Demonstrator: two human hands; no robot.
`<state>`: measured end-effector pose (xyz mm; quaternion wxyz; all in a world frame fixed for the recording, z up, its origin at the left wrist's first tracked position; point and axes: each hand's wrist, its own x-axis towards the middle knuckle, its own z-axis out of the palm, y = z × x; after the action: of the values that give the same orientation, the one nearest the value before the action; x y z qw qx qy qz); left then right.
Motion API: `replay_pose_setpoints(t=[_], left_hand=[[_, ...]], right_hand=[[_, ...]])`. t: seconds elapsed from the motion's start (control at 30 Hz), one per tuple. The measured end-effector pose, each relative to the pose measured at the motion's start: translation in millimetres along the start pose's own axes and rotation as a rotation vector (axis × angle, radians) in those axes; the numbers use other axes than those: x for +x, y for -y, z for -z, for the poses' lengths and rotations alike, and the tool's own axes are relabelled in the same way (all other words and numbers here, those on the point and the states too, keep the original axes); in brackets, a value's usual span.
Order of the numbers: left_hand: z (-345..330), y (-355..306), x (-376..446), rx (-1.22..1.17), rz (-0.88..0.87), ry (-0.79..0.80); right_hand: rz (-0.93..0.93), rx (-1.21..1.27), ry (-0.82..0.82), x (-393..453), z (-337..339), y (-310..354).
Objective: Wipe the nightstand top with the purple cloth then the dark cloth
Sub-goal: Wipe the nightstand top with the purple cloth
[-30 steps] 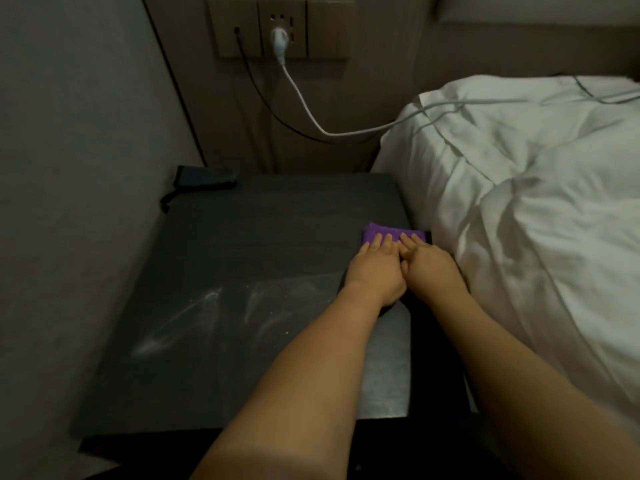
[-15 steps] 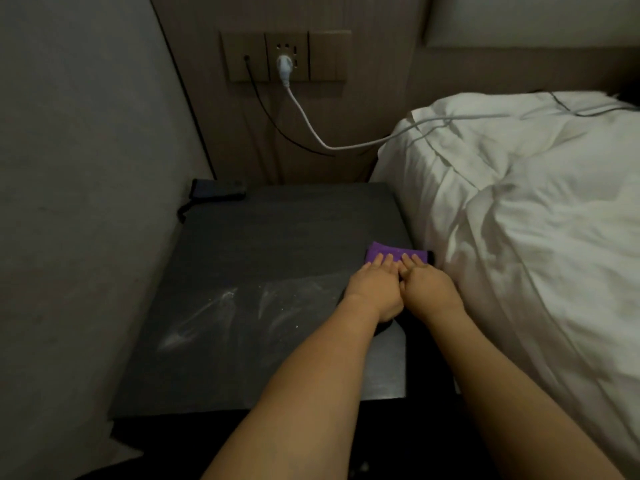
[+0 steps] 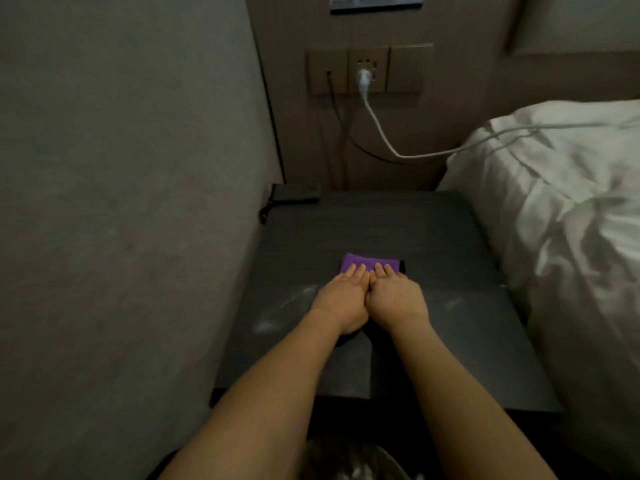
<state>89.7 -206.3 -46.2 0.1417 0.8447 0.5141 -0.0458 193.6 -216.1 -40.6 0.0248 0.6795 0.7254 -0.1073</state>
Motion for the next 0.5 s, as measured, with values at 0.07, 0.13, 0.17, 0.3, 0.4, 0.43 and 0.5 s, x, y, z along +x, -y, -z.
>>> replay_pose_setpoints(t=[0.07,0.13,0.17,0.3,0.4,0.43,0.5], left_hand=[[2,24,-12,-0.017,0.037,-0.005],[5,46,-23,-0.038,0.072,-0.021],[5,57,-29,-0.045,0.09,-0.03],[6,101,-48,-0.06,0.167,-0.048],[6,128,-61,-0.063,0.224,-0.042],[6,134,-64,-0.067,0.238,-0.039],[4,139,-68,-0.069,0.248,-0.037]], right_hand=[[0.038,0.004,0.011,5,-1,26],[0.072,0.018,0.02,10,-2,50],[0.092,0.02,0.023,13,-3,62],[0.172,0.022,0.015,26,-8,107],[0.224,0.028,0.018,32,-13,136],[0.235,0.032,0.015,33,-14,142],[0.247,0.036,0.011,33,-16,149]])
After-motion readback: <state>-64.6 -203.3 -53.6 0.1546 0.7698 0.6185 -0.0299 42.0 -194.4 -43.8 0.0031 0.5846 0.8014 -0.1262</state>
